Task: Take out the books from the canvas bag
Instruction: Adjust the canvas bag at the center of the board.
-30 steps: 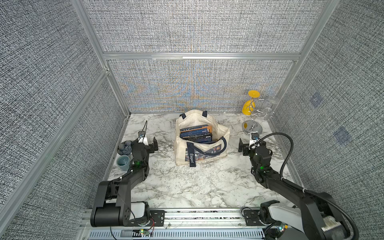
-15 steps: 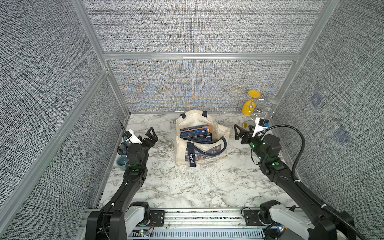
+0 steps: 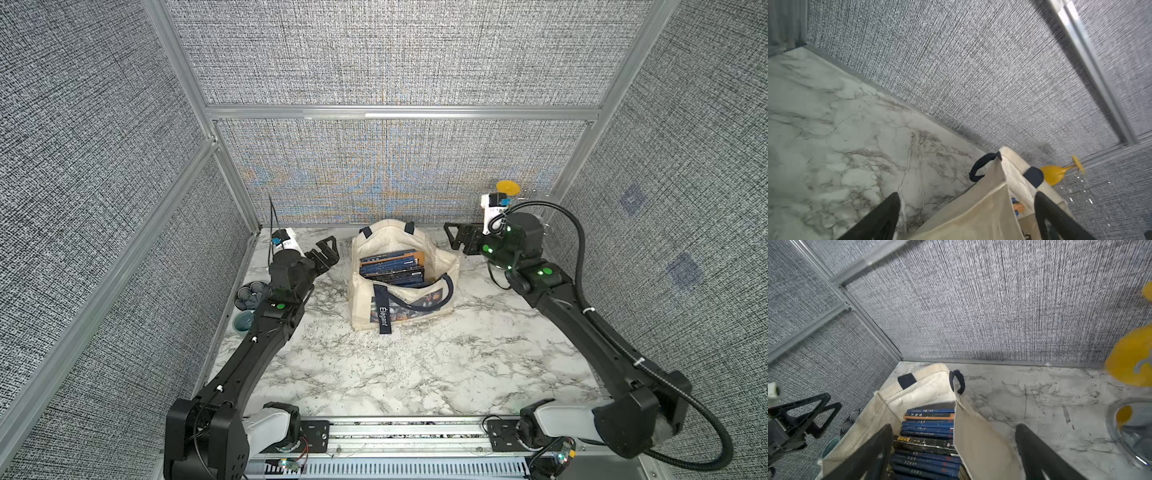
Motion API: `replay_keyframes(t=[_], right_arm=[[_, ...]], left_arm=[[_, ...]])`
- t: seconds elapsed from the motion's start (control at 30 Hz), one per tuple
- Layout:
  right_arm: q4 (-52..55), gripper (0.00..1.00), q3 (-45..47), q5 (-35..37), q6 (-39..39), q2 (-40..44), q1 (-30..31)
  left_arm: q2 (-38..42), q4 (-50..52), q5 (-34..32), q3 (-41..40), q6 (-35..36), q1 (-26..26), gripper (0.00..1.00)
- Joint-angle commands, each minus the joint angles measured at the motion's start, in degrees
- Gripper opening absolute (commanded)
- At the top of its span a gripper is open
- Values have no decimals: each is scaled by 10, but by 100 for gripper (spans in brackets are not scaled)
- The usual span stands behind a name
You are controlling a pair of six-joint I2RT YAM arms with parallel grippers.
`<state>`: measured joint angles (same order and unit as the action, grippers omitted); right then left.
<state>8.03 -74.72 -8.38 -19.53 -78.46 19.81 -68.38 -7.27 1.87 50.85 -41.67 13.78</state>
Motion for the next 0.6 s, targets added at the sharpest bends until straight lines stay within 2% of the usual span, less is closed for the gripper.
replay_keyframes(t=[0.0, 0.13, 0.37, 0.57], right_arm=[[82, 92, -46, -34, 19, -39, 8], [166, 90, -132, -28, 56, -106, 30], [235, 90, -185, -13, 94, -163, 43], [299, 89, -243, 59, 135, -219, 67]], left_arm=[[-26, 120, -9, 61, 33, 15, 99], [-53, 191, -31, 121, 51, 52, 99], [-96, 293, -88, 172, 92, 120, 96], [-148, 352, -157, 206, 108, 155, 96]])
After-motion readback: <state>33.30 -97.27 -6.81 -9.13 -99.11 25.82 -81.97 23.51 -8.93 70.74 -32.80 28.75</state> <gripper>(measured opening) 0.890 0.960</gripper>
